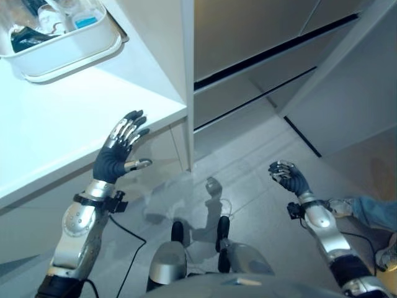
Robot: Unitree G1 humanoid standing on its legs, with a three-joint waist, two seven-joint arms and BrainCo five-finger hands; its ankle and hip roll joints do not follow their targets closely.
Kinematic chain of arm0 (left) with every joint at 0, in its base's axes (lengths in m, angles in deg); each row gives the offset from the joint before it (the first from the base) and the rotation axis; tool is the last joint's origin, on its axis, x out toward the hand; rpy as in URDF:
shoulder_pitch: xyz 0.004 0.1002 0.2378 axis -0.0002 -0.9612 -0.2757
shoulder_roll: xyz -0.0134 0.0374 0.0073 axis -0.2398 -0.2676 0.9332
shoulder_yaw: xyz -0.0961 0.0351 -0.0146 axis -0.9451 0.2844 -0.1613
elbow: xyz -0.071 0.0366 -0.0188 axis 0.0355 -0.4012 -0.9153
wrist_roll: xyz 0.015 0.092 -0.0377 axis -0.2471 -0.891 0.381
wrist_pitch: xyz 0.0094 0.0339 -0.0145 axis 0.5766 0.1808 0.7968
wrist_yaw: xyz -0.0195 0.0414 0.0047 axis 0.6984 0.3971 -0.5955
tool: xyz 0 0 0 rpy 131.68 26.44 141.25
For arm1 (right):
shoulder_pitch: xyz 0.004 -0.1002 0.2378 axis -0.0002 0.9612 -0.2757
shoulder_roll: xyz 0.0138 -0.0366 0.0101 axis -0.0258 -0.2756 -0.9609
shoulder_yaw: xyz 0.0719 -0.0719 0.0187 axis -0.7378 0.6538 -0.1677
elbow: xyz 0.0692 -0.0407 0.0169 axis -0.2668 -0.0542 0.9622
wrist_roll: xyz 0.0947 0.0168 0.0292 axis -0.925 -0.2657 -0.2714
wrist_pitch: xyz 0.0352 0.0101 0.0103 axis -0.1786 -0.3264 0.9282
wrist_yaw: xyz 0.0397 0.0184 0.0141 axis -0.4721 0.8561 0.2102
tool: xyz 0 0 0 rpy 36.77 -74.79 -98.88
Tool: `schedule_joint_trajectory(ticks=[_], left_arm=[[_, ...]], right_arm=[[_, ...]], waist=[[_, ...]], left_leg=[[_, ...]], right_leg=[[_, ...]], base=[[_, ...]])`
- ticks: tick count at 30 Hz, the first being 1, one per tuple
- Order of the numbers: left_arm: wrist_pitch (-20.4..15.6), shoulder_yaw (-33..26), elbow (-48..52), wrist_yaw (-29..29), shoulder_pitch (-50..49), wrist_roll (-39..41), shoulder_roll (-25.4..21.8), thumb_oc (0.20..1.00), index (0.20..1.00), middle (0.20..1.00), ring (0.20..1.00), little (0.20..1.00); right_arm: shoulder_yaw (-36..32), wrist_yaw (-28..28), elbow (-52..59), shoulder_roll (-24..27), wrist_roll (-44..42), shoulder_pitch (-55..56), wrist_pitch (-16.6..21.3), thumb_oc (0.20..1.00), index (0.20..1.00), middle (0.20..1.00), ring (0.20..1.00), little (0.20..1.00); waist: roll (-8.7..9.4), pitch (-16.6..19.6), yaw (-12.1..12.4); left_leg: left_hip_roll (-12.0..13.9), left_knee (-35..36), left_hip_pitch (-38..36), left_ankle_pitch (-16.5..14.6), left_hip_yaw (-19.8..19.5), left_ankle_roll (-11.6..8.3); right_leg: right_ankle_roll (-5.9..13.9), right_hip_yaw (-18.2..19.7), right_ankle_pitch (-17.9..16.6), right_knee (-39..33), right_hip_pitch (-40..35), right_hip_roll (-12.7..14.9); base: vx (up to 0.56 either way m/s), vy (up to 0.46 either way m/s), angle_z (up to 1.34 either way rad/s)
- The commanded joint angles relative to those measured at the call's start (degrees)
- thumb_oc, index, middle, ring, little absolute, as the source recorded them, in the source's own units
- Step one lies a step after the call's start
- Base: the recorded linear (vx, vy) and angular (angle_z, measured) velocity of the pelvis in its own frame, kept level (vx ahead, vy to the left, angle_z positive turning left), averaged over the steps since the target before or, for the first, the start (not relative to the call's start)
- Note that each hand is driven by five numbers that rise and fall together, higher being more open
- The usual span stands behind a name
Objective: Take the drinks into the refrigerator
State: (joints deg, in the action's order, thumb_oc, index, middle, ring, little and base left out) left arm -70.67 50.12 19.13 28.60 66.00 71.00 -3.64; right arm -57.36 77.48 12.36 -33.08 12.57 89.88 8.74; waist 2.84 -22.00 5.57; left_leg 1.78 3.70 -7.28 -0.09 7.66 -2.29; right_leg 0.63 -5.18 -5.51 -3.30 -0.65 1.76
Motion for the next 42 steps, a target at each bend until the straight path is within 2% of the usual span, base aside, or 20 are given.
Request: schedule_joint_trajectory(ticks=[1, 7, 12, 18, 21, 23, 24, 25, 28, 29, 35, 36, 39, 40, 41, 42], left_arm=[[-2.9, 1.8, 2.2, -3.2, -1.8, 2.4, -2.3, 1.000, 1.000, 1.000, 1.000, 1.000], [-0.6, 5.9, 0.3, -8.7, 0.2, 5.2, -5.8, 1.000, 1.000, 1.000, 1.000, 1.000], [0.0, 8.5, -3.5, -9.6, 1.9, 4.6, -5.4, 1.000, 1.000, 1.000, 1.000, 1.000], [0.7, 12.2, -14.5, -10.3, 3.3, 0.8, -4.4, 1.000, 1.000, 1.000, 1.000, 1.000], [1.0, 14.5, -26.9, -8.9, 4.8, -6.2, -3.3, 1.000, 1.000, 1.000, 1.000, 1.000], [0.5, 15.2, -30.2, -8.2, 5.5, -9.0, -3.2, 1.000, 1.000, 1.000, 1.000, 1.000], [0.1, 15.9, -32.8, -7.8, 5.9, -11.9, -3.4, 1.000, 1.000, 1.000, 1.000, 1.000], [-0.5, 17.0, -38.8, -6.7, 6.9, -18.3, -3.8, 1.000, 1.000, 1.000, 1.000, 1.000], [-0.8, 17.5, -44.2, -6.2, 7.9, -21.5, -2.4, 1.000, 1.000, 1.000, 1.000, 1.000], [-0.5, 17.4, -48.8, -5.2, 8.3, -24.4, -0.8, 1.000, 1.000, 1.000, 1.000, 1.000], [0.2, 14.3, -60.7, 0.0, 8.5, -31.8, 4.5, 1.000, 1.000, 1.000, 1.000, 1.000], [1.9, 11.5, -67.2, 3.7, 8.7, -35.6, 7.0, 1.000, 1.000, 1.000, 1.000, 1.000], [3.1, 9.6, -71.5, 5.9, 8.9, -36.9, 9.3, 1.000, 1.000, 1.000, 1.000, 1.000], [5.5, 6.5, -78.4, 10.0, 9.2, -39.5, 11.2, 1.000, 1.000, 1.000, 1.000, 1.000], [5.4, 6.5, -78.6, 10.1, 9.3, -39.6, 11.2, 1.000, 1.000, 1.000, 1.000, 1.000], [6.4, 3.9, -82.1, 11.2, 9.5, -38.1, 12.6, 1.000, 1.000, 1.000, 1.000, 1.000]], right_arm=[[-0.2, 0.2, 3.9, 1.7, -1.9, 0.7, 4.2, 1.000, 1.000, 1.000, 1.000, 1.000], [-1.2, 0.9, 4.5, 1.9, -2.7, 1.4, 4.4, 1.000, 1.000, 1.000, 1.000, 1.000], [-2.1, 1.8, 5.5, 1.3, -4.1, 2.7, 4.4, 1.000, 1.000, 1.000, 1.000, 1.000], [-2.3, 2.1, 3.1, 0.1, -4.7, 3.9, 4.1, 1.000, 1.000, 1.000, 1.000, 1.000], [-2.1, 2.2, 1.9, -0.6, -4.7, 3.7, 3.9, 1.000, 1.000, 1.000, 1.000, 1.000], [-2.1, 2.3, 1.7, -0.5, -4.7, 3.5, 3.9, 1.000, 1.000, 1.000, 1.000, 1.000], [-2.1, 2.4, 1.9, -0.4, -4.7, 3.4, 3.9, 1.000, 1.000, 1.000, 1.000, 1.000], [-1.6, 2.8, 2.6, -0.2, -4.4, 3.0, 4.0, 1.000, 1.000, 1.000, 1.000, 1.000], [-1.3, 3.0, 2.8, -0.1, -4.3, 2.8, 4.2, 1.000, 1.000, 1.000, 1.000, 1.000], [-1.1, 3.1, 2.9, 0.0, -4.3, 2.6, 4.3, 1.000, 1.000, 1.000, 1.000, 1.000], [-0.1, 3.5, 1.7, -0.4, -4.1, 2.7, 4.3, 1.000, 1.000, 1.000, 1.000, 1.000], [0.8, 3.8, -0.1, -0.7, -3.8, 2.9, 3.8, 1.000, 1.000, 1.000, 1.000, 1.000], [2.2, 4.2, -2.7, -0.9, -3.6, 2.7, 3.3, 1.000, 1.000, 1.000, 1.000, 1.000], [4.2, 4.9, -8.0, -1.5, -3.0, 2.4, 1.7, 1.000, 1.000, 1.000, 1.000, 1.000], [4.3, 4.8, -8.2, -1.5, -3.0, 2.2, 1.7, 1.000, 1.000, 1.000, 1.000, 1.000], [5.5, 5.5, -12.3, -2.1, -3.0, 2.0, 0.9, 1.000, 1.000, 1.000, 1.000, 1.000]], waist=[[0.31, 6.2, -0.4], [-0.06, 9.0, -1.9], [-0.08, 10.4, -3.2], [0.06, 12.3, -4.6], [0.05, 13.2, -5.4], [-0.03, 13.3, -5.5], [-0.03, 13.4, -5.6], [0.00, 13.8, -6.1], [-0.06, 13.9, -6.3], [-0.04, 14.1, -6.4], [0.04, 14.4, -6.3], [0.10, 14.5, -6.0], [0.09, 14.4, -5.9], [0.27, 14.5, -5.3], [0.26, 14.5, -5.4], [0.43, 14.5, -5.0]], left_leg=[[-0.9, -1.7, 1.4, -3.5, -1.6, 1.13], [-0.8, 0.0, -0.5, -3.5, -0.6, 1.10], [-0.7, 0.5, -1.4, -3.6, 0.0, 1.10], [-0.4, 1.2, -1.7, -3.4, 1.0, 1.12], [-0.5, 1.3, -2.1, -3.6, 1.5, 1.17], [-0.4, 1.3, -2.2, -3.6, 1.6, 1.18], [-0.4, 1.3, -2.2, -3.6, 1.7, 1.19], [-0.5, 1.3, -2.4, -3.7, 2.0, 1.16], [-0.5, 1.3, -2.5, -3.8, 2.3, 1.11], [-0.5, 1.3, -2.6, -3.8, 2.5, 1.09], [-0.4, 1.3, -2.5, -3.8, 2.4, 1.02], [-0.5, 1.3, -2.4, -3.7, 2.3, 0.98], [-0.5, 1.3, -2.3, -3.5, 2.1, 0.96], [-0.5, 1.3, -2.0, -3.3, 1.8, 0.91], [-0.5, 1.3, -2.0, -3.3, 1.8, 0.91], [-0.6, 1.3, -1.8, -3.2, 1.6, 0.89]], right_leg=[[6.27, 0.5, 3.3, 7.6, 2.7, 3.5], [6.66, 0.9, 3.1, 6.6, 1.3, 3.3], [6.84, 1.7, 2.9, 6.2, 0.7, 3.0], [6.95, 2.7, 2.7, 5.6, 0.6, 2.4], [7.02, 3.1, 2.5, 5.5, 0.5, 2.2], [7.04, 3.2, 2.5, 5.5, 0.5, 2.1], [7.07, 3.3, 2.5, 5.5, 0.4, 2.1], [7.14, 3.7, 2.5, 5.5, 0.4, 2.0], [7.15, 4.0, 2.6, 5.6, 0.5, 1.8], [7.11, 4.0, 2.6, 5.6, 0.4, 1.6], [6.93, 4.0, 2.6, 5.3, 0.3, 1.8], [6.82, 3.9, 2.5, 5.1, 0.2, 1.8], [6.75, 3.8, 2.4, 4.8, 0.1, 1.8], [6.59, 3.4, 2.4, 4.5, 0.1, 1.9], [6.60, 3.4, 2.4, 4.5, 0.1, 1.9], [6.50, 3.2, 2.4, 4.3, -0.1, 2.0]], base=[[0.03, 0.006, -0.07], [0.05, 0.016, -0.06], [0.03, 0.016, -0.09], [0.01, 0.011, -0.08], [0.03, 0.026, -0.14], [0.00, 0.000, 0.00], [0.02, 0.027, -0.04], [0.02, 0.027, -0.06], [0.02, 0.015, -0.14], [0.01, 0.005, -0.09], [0.00, 0.001, -0.01], [0.00, 0.000, 0.00], [-0.02, -0.014, 0.01], [0.00, 0.000, 0.00], [-0.03, -0.027, 0.05], [-0.02, -0.016, 0.04]])
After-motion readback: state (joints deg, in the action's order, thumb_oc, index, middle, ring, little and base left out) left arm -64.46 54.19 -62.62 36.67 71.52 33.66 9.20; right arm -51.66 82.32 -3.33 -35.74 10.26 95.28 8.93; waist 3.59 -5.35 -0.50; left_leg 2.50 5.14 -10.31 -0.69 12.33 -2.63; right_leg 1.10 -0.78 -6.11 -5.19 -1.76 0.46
